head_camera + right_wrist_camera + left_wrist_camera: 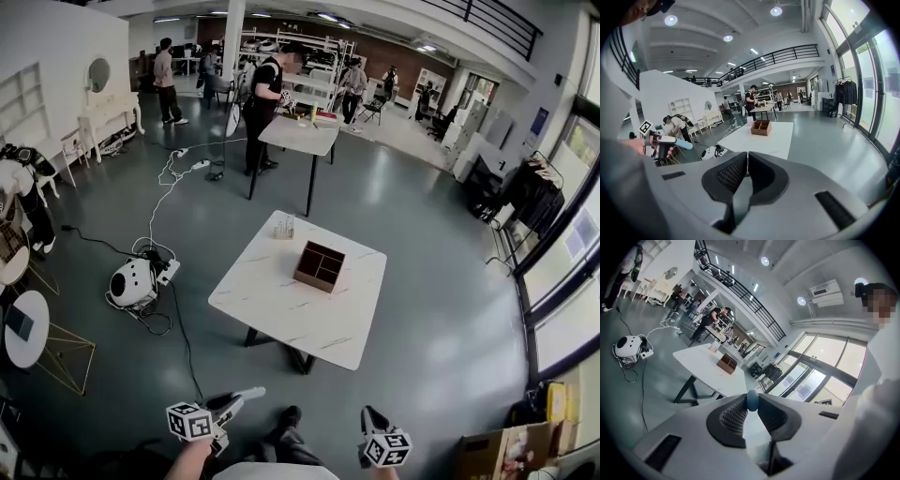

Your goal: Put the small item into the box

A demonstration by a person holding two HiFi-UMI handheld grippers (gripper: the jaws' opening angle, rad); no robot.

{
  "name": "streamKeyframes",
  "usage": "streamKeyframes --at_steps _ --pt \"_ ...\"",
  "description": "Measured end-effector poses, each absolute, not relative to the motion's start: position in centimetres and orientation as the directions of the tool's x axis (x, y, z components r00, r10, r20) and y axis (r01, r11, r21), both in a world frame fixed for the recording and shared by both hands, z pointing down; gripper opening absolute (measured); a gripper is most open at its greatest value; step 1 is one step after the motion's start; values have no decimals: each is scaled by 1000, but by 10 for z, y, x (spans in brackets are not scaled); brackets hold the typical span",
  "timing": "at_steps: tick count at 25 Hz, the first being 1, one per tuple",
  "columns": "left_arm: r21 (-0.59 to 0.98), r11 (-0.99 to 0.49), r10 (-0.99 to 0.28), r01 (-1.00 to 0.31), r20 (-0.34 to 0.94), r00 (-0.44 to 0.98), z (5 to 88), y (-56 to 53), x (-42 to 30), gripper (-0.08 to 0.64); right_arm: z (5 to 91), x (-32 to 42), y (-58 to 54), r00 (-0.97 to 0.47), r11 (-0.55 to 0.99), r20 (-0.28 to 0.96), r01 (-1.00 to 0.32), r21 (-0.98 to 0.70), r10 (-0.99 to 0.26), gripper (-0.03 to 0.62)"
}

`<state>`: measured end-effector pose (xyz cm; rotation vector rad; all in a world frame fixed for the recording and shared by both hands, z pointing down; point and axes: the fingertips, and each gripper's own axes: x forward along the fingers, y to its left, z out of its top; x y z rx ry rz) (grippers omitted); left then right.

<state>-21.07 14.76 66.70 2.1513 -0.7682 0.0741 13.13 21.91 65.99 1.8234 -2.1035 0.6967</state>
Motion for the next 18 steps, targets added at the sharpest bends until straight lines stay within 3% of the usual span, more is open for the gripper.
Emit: streamKeyframes --at_steps 18 --pt "682 -425 -535 -595 341 773 668 59 -186 72 676 150 107 -234 129 509 -964 -234 -828 28"
